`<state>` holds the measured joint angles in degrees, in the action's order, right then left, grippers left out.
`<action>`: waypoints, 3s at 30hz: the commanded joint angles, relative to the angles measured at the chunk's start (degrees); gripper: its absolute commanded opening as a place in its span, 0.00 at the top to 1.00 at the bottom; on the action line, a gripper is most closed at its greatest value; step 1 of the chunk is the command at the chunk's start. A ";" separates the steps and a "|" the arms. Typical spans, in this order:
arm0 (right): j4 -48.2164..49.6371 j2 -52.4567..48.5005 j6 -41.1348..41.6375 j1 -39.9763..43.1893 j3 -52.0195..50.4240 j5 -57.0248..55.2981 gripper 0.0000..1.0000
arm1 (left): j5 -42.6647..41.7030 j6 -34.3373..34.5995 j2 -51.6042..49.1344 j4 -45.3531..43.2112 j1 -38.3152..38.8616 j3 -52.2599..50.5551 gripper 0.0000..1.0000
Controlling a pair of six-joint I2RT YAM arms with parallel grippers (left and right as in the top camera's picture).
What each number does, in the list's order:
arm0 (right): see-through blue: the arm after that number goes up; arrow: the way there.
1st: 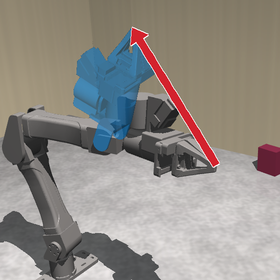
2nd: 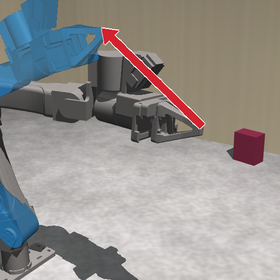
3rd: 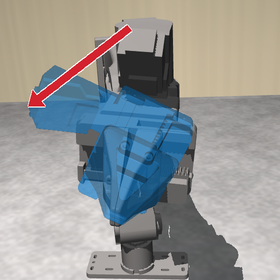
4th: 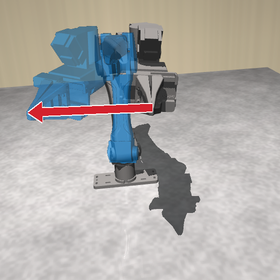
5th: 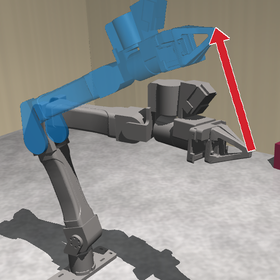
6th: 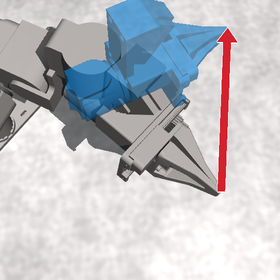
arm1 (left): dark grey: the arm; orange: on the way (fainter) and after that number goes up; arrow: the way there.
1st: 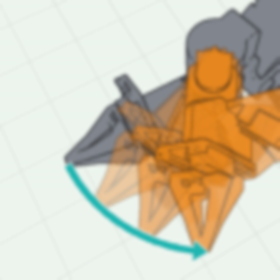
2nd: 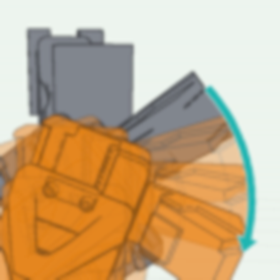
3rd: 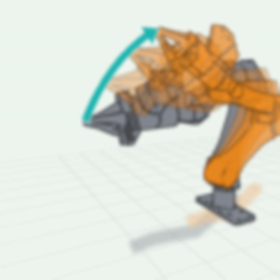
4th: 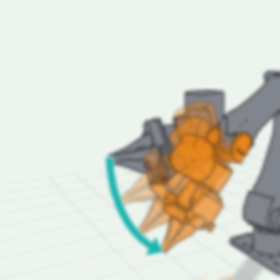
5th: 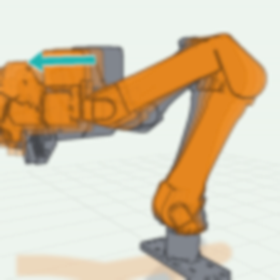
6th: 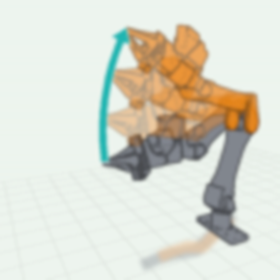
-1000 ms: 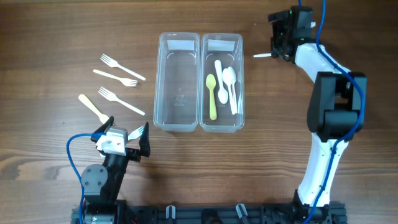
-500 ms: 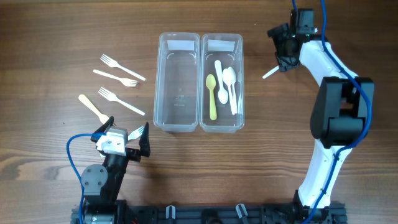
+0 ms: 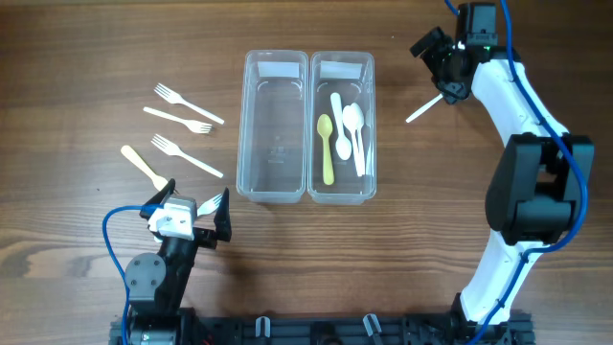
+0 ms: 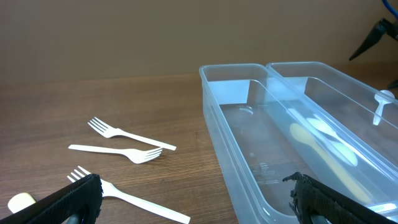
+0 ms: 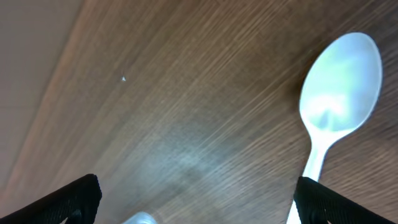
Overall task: Pack container
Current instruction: 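Reach the right gripper to the last white spoon and grasp it, then carry the white spoon over the right container and drop it in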
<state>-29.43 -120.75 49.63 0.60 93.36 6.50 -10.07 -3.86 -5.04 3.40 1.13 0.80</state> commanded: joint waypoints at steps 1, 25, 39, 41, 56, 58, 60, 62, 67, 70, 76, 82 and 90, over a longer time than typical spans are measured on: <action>2.56 0.96 3.13 0.11 -0.33 1.18 0.00 | 0.13 -0.85 0.15 -0.02 0.31 -0.46 0.00; -0.02 -2.64 4.42 -3.17 -4.24 -3.50 0.00 | 0.13 -0.85 0.15 -0.02 0.31 -0.44 0.00; 7.17 -7.30 4.59 -3.17 -4.42 2.84 0.00 | 0.13 -0.85 0.15 -0.04 0.31 -0.44 0.00; 5.22 -7.28 4.72 -3.17 -4.46 2.54 0.00 | 0.13 -0.85 0.15 -0.02 0.31 -0.44 0.00; -10.73 -5.86 -6.05 -0.20 -4.44 -5.66 0.00 | 0.13 -0.85 0.15 -0.02 0.31 -0.46 0.00; -11.10 -5.73 -6.14 0.59 -4.44 -5.62 0.00 | 0.13 -0.85 0.15 -0.02 0.31 -0.46 0.00; -10.51 -5.70 -8.02 0.76 -4.44 -4.22 0.00 | 0.13 -0.85 0.15 -0.02 0.31 -0.46 0.00; -6.43 -4.76 -14.53 0.72 -4.44 4.15 0.00 | 0.13 -0.85 0.15 -0.02 0.31 -0.44 0.00; 0.09 1.51 -15.08 0.72 -4.44 15.39 0.00 | 0.13 -0.85 0.15 -0.02 0.31 -0.46 0.00; -0.63 7.48 -16.11 1.01 -4.44 7.93 0.00 | 0.13 -0.85 0.15 -0.02 0.31 -0.44 0.00; -5.51 15.06 -41.16 0.98 -4.46 -11.72 0.00 | 0.13 -0.85 0.15 -0.02 0.31 -0.46 0.00; -10.80 9.97 -45.35 1.20 -4.48 -15.96 0.00 | 0.13 -0.85 0.15 -0.02 0.31 -0.46 0.00; -10.29 3.82 -51.15 2.32 -4.48 -15.08 0.01 | 0.13 -0.85 0.15 -0.02 0.31 -0.44 0.00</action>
<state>-40.71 -114.28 1.41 1.87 89.27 -7.77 -10.07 -3.86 -5.04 3.40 1.15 0.80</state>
